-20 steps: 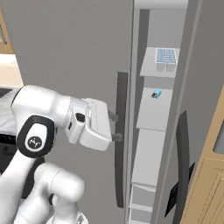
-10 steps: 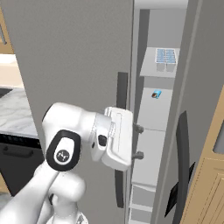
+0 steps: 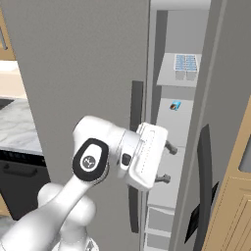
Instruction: Open the freezer door, pick up the ice cube tray from the freezer, and place it on the dining counter.
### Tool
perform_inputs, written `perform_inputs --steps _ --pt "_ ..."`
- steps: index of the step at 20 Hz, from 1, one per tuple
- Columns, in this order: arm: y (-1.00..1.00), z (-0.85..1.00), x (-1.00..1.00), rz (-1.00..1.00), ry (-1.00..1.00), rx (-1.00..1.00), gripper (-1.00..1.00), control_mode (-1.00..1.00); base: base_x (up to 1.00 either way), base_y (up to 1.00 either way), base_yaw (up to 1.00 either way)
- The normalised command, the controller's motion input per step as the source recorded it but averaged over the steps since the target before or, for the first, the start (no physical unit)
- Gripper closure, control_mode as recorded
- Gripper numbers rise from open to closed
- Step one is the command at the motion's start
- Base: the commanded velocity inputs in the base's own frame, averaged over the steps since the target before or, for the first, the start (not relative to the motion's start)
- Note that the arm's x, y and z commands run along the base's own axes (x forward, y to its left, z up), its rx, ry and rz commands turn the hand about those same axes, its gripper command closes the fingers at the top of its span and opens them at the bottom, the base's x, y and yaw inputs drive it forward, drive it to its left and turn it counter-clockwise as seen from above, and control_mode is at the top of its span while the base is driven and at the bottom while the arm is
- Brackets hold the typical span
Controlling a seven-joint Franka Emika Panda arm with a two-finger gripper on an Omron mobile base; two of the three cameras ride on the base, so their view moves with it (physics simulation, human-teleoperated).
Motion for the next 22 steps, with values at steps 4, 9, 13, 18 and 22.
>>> perform_inputs --steps 4,9,13,18,22 --pt "-0.37 -0.23 0.11 -0.20 -0.12 0.00 -1.00 -1.00 0.00 0.00 0.00" --pt "-0.53 -0.08 0.08 -0.11 -0.07 0.00 -1.00 -1.00 0.00 0.00 0.00" --pt "-0.50 0.00 0.13 0.00 -0.01 0.00 -1.00 -1.00 0.00 0.00 0.00" --pt "-0.56 0.00 0.19 0.00 0.00 0.01 -1.00 -1.00 0.00 0.00 0.00" --pt "-0.59 0.00 0.12 0.00 0.00 0.01 -1.00 -1.00 0.00 0.00 0.00"
